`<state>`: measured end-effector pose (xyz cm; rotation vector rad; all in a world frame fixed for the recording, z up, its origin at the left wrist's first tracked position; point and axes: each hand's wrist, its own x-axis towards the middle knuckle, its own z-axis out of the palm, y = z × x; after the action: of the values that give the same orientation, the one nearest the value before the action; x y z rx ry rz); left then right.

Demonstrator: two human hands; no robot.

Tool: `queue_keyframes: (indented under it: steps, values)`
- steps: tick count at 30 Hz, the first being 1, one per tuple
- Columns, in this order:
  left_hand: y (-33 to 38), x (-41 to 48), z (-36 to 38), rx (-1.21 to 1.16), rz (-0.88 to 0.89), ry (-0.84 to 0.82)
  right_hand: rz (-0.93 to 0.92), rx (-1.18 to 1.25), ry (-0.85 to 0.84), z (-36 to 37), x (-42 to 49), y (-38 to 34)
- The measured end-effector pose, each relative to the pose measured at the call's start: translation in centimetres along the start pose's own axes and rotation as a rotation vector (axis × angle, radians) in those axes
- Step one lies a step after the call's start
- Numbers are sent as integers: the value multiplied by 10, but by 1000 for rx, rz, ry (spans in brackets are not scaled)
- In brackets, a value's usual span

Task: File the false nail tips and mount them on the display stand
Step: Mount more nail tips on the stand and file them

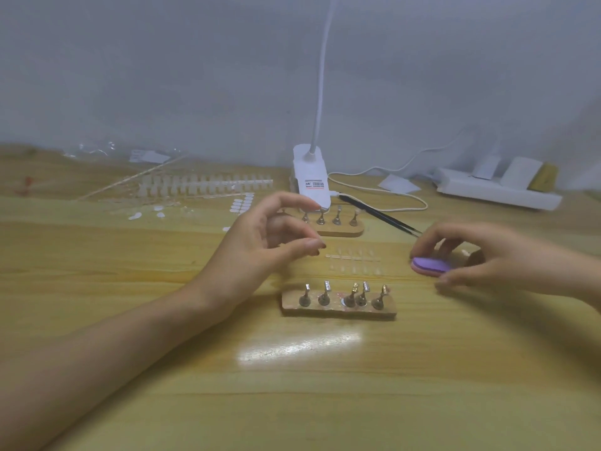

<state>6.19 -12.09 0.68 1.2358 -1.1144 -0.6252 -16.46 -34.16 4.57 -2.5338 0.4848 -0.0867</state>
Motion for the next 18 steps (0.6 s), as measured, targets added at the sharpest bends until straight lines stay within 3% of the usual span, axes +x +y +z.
queue_keyframes:
  steps: [4, 8, 13, 18]
  values:
    - [3, 0, 0, 6, -10, 83, -70, 100, 76, 1, 5, 0]
    - [9, 2, -1, -37, -5, 142, -181, 395, 119, 10, 17, -26]
    - [11, 7, 9, 19, -16, 129, -119, 655, 85, 49, 39, -53]
    - [5, 12, 17, 223, 159, 68, -141, 850, 129, 73, 44, -61]
